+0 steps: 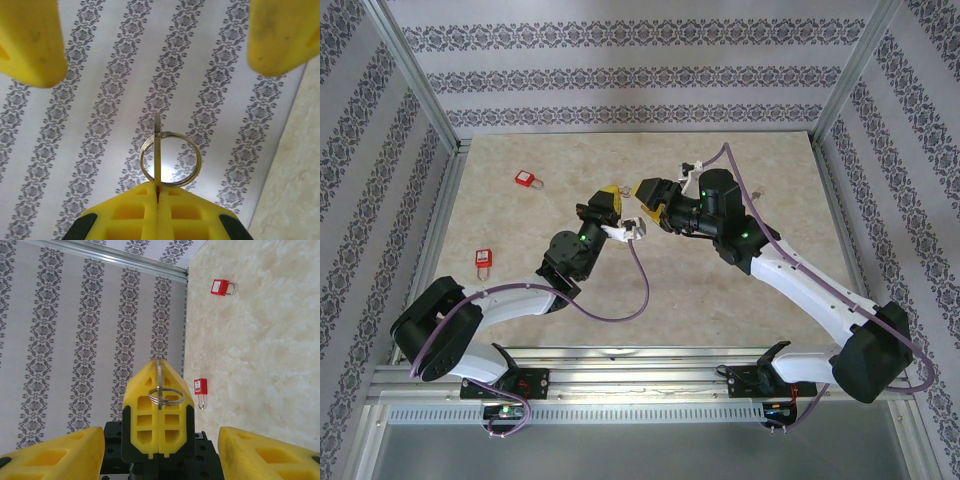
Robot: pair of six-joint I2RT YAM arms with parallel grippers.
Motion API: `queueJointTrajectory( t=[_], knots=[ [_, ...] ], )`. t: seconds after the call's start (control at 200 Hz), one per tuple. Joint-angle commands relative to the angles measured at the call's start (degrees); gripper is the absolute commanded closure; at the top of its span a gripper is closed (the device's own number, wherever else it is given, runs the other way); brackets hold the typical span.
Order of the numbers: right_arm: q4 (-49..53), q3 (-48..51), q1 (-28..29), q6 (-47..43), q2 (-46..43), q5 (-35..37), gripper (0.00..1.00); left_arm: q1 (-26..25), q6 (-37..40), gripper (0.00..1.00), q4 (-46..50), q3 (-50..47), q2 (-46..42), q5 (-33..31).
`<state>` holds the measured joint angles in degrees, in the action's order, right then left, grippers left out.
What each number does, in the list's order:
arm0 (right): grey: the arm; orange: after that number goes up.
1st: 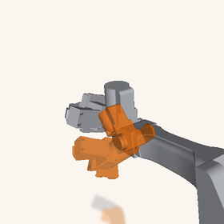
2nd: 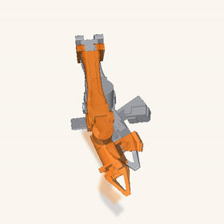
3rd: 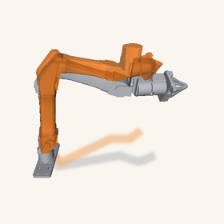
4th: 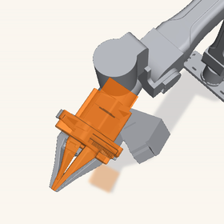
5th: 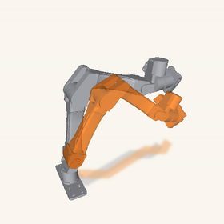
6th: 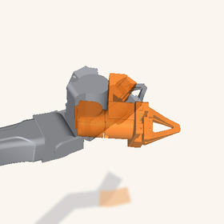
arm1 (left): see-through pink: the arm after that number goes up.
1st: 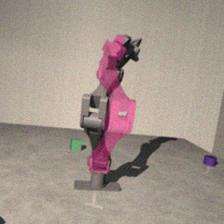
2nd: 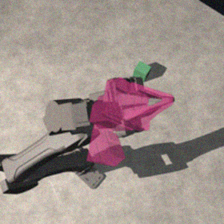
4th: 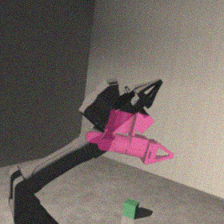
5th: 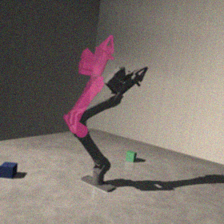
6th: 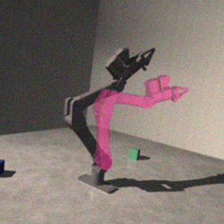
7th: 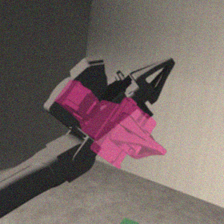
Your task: Unlock with the key
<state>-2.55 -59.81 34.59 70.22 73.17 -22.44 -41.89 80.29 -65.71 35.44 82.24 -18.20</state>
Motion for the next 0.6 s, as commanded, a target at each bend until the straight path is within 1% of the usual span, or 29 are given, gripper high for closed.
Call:
queueJointTrajectory(
  t=[0.0, 0.19, 0.3, 0.375, 0.485, 0.595],
  knots=[
    [-2.3, 0.9, -0.4, -2.2, 0.0, -1.2, 0.41, -1.5, 4.3, 1.00, -5.4, -0.2, -0.3, -1.0],
    [-5.4, 0.0, -0.4, -5.1, 2.0, -2.7, 0.43, -3.3, 6.0, 1.00, -6.0, -0.6, 0.0, -1.1],
    [-7.6, -0.4, -0.7, -4.8, 3.0, -4.1, 0.43, -3.7, 6.8, 1.00, -7.1, -1.0, 0.6, -1.7],
    [-7.3, -1.1, -0.7, -5.1, 3.6, -4.4, 0.46, -3.9, 6.9, 1.00, -7.8, -1.3, 1.0, -2.0],
    [-7.1, -1.1, -0.7, -5.0, 4.2, -4.4, 0.54, -4.2, 6.6, 1.00, -7.6, -1.4, 1.1, -2.1],
    [-7.4, -0.4, -0.6, -4.9, 3.7, -4.1, 0.56, -4.2, 6.5, 1.00, -7.2, -1.6, 0.9, -1.9]
  ],
)
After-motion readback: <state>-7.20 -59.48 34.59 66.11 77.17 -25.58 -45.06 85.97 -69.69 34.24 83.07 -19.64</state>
